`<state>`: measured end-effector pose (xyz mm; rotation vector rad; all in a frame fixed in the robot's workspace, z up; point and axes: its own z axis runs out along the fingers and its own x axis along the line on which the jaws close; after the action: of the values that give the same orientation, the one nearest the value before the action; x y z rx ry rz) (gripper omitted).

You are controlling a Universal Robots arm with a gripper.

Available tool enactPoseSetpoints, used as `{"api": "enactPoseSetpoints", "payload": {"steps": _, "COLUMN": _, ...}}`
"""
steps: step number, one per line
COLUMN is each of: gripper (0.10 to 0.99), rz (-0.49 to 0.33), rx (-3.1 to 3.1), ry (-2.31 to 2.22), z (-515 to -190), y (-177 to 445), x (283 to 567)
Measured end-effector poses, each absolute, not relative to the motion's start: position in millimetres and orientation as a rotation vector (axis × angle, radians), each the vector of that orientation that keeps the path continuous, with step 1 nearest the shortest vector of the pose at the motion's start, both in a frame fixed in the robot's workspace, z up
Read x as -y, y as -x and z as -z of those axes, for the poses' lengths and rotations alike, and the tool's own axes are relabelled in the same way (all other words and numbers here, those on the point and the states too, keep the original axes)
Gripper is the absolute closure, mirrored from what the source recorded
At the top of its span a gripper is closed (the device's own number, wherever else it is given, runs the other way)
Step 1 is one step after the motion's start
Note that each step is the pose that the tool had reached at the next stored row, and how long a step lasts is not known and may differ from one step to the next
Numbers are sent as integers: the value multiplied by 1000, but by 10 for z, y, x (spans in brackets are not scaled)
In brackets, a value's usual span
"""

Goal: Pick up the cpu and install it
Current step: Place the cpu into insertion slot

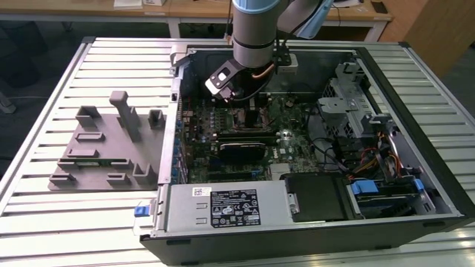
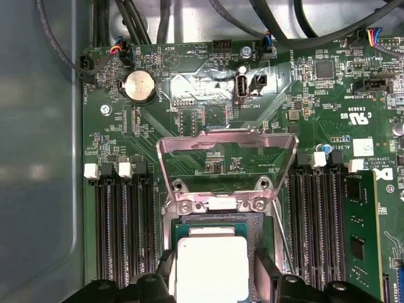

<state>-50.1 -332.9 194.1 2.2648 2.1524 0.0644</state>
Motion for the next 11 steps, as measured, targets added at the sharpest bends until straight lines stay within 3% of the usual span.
{"api": "enactPoseSetpoints", "payload": {"steps": 3, "gripper": 498, "rz": -64, "rx": -2152, "ry": -2265, "z": -1942, "y": 502, "x": 3329}}
{"api": "enactPoseSetpoints", "payload": {"steps": 4, "gripper": 557, "rz": -64, "rx": -2152, "ry": -2265, "z": -1942, "y": 502, "x": 3329}}
{"api": "enactPoseSetpoints", "payload": {"steps": 11, "gripper": 557, "rz": -65, "rx": -2152, "ry": -2265, "z": -1967, "y": 501, "x": 3328}}
